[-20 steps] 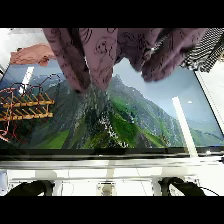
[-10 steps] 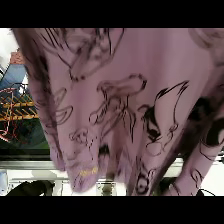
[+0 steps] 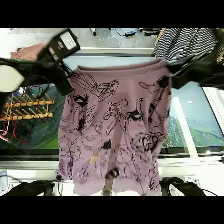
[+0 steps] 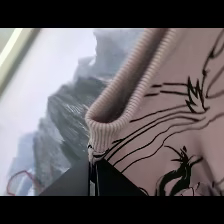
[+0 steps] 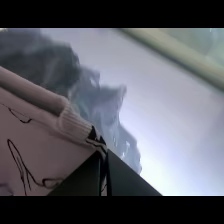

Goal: Fold the clothes and pants, and hang the long-sleeved shirts on hangers.

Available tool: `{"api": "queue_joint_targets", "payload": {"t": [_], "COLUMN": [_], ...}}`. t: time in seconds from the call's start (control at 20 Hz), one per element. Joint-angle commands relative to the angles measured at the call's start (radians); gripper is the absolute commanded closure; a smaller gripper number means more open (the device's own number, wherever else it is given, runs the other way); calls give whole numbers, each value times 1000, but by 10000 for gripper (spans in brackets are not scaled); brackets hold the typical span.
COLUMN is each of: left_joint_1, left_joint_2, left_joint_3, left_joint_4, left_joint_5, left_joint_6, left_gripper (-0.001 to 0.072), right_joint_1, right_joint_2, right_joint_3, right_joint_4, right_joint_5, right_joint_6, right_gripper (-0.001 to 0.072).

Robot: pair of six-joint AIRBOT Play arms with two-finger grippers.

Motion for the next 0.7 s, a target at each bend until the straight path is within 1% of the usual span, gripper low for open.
{"api": "queue_joint_targets", "payload": {"t": [0.0,0.2,0.4,0.45,0.5,0.55,0.65], "left_joint_1": [40,42,50,50,50,49,48], "left_joint_2": [-67,-144,-195,-195,-195,-196,-213], "left_joint_3": [-83,-84,-83,-83,-83,-84,-87], "left_joint_4": [-2,-2,-10,-48,-89,-129,-154], "left_joint_5": [241,249,346,352,330,271,105], "left_joint_6": [-41,-41,-42,-41,-41,-35,-33], "left_gripper": [680,680,680,680,680,679,679], "right_joint_1": [0,0,0,0,0,0,2], "right_joint_2": [-72,-149,-179,-178,-179,-180,-180], "right_joint_3": [-114,-114,-113,-113,-113,-113,-118], "right_joint_4": [-25,-25,-23,-13,3,7,14], "right_joint_5": [-167,-185,-367,-353,-292,-216,-74], "right_joint_6": [-18,-37,-66,-78,-104,-123,-153], "right_gripper": [688,688,687,687,687,687,685]}}
